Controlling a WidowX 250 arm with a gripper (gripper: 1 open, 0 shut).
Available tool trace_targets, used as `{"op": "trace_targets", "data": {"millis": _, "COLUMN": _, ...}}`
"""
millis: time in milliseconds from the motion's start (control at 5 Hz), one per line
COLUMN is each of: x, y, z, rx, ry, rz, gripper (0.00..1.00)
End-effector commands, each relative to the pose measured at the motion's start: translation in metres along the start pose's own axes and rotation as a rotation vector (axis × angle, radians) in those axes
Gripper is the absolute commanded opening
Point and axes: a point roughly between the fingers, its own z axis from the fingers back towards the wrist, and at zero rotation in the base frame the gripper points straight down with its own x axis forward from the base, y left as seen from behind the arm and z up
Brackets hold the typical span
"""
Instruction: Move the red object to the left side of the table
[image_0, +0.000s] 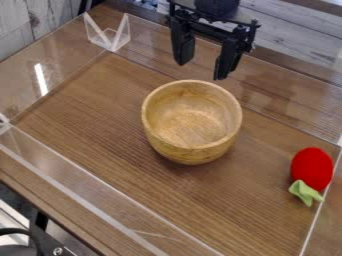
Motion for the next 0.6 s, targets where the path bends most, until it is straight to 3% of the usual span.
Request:
{"op": "trace_targets", "data": {"millis": 0, "x": 0.003, "y": -0.005, "z": -0.010, "rx": -0.008, "ry": 0.033, "rz": -0.001, "gripper": 1.00}}
{"op": "trace_targets", "data": {"millis": 400, "x": 0.002, "y": -0.081, "z": -0.022, "rx": -0.046, "ry": 0.026, "rz": 0.203, "gripper": 1.00}}
